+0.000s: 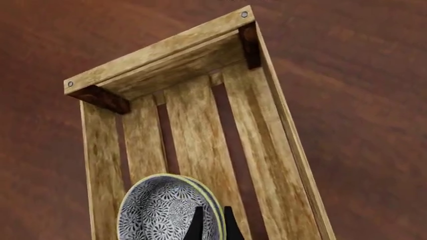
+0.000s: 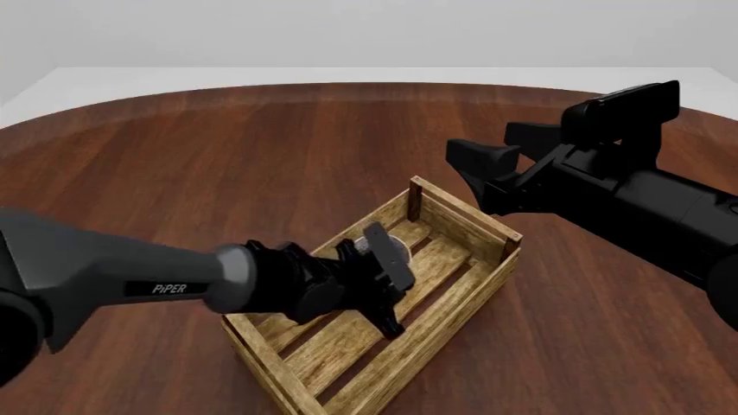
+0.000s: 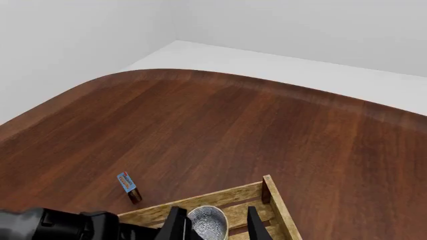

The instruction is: Stack the right bowl on the left bowl and place them in the tray.

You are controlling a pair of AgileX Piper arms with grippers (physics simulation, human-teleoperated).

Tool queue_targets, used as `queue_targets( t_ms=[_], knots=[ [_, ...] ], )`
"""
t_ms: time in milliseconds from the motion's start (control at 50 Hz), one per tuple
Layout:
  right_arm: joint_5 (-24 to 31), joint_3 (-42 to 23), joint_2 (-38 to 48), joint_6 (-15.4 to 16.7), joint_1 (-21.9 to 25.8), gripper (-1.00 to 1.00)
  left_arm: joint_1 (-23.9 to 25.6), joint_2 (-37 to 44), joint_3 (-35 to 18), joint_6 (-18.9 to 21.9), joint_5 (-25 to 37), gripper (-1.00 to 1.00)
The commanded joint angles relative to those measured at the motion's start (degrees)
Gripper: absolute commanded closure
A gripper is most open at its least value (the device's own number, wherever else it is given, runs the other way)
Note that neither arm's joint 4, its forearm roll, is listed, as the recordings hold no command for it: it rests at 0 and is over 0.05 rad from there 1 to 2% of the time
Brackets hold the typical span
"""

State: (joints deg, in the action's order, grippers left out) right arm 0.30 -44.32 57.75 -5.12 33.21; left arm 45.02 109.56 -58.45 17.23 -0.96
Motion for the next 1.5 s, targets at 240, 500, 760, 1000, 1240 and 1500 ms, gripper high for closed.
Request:
queue_targets(
  t_ms=[240, 500, 760, 1000, 1240, 1500],
  knots=[
    [0.02, 0.0, 0.01, 0.02, 0.06, -1.0, -0.78, 3.73, -0.99, -2.18, 0.0, 1.0],
    [0.02, 0.0, 0.01, 0.02, 0.07, -1.0, -0.85, 3.71, -0.68, -1.97, -0.02, 1.0],
    [0.02, 0.0, 0.01, 0.03, 0.06, -1.0, -0.63, 3.13, -0.09, -1.91, -0.06, -1.0],
    [0.02, 0.0, 0.0, 0.04, 0.06, -1.0, -0.63, 1.13, 0.99, -1.8, -0.03, -1.0],
    [0.01, 0.01, 0.0, 0.03, 0.06, -1.0, -1.23, -2.81, 3.23, -1.33, -0.34, -1.0],
    [0.03, 0.0, 0.01, 0.03, 0.07, -1.0, -1.92, -9.67, 6.47, -0.64, -0.35, -1.0]
  ],
)
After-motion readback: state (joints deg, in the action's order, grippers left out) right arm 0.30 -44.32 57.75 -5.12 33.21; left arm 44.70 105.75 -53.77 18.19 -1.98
